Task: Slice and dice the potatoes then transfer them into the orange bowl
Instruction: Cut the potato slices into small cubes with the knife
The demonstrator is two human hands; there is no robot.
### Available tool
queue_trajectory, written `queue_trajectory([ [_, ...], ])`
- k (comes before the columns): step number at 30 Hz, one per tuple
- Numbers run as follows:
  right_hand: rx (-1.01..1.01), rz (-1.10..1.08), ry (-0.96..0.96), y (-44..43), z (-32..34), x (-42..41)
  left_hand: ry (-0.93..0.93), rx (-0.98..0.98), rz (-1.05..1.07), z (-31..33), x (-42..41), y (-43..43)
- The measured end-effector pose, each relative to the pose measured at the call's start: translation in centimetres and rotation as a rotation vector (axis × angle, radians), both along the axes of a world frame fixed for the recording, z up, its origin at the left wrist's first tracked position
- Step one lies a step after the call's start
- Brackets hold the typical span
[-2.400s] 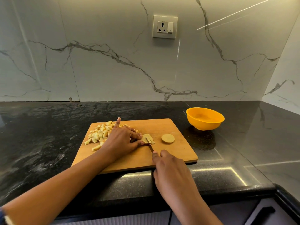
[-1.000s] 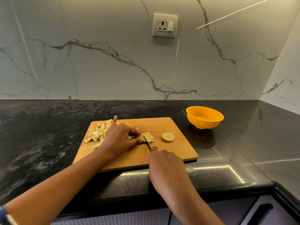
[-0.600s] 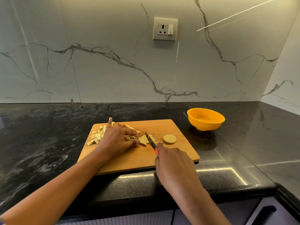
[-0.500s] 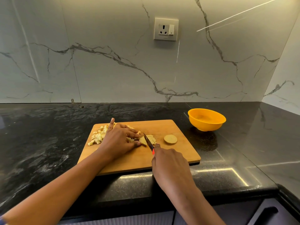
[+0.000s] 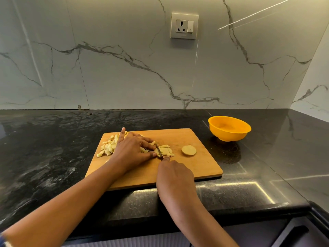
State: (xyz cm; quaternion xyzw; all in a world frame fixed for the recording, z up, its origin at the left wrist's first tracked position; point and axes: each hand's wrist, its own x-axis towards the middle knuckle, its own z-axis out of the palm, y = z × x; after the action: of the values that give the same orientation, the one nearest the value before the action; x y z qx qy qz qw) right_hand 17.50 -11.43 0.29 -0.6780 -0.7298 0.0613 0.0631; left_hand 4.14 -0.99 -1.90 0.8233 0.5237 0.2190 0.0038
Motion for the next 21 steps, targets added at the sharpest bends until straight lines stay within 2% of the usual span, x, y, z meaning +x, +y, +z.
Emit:
queue_trajectory([
  [4,0.06,0.035,0.024,-2.6,-1.4,1.5,0.019,0.034,0.015,0.1,0.1,-0.3],
  [10,0.283,0.064,0.127,-3.4,-2.0,3.9,0.029,0.03,0.025,0.4,-0.3,-0.6],
  [15,0.336,0.021,0.195,-2.1,-2.3,3.7,-0.121,0.147,-0.13,0.7,-0.8,-1.3],
  [19,0.305,0.014,0.121,-1.9,-2.4,3.0,0.037,0.125,-0.232,0.8,-0.4,-1.9],
  [21,0.282,0.011,0.091,-1.9,-2.5,2.7,0.046,0.098,-0.246,0.8,-0.4,-1.8],
])
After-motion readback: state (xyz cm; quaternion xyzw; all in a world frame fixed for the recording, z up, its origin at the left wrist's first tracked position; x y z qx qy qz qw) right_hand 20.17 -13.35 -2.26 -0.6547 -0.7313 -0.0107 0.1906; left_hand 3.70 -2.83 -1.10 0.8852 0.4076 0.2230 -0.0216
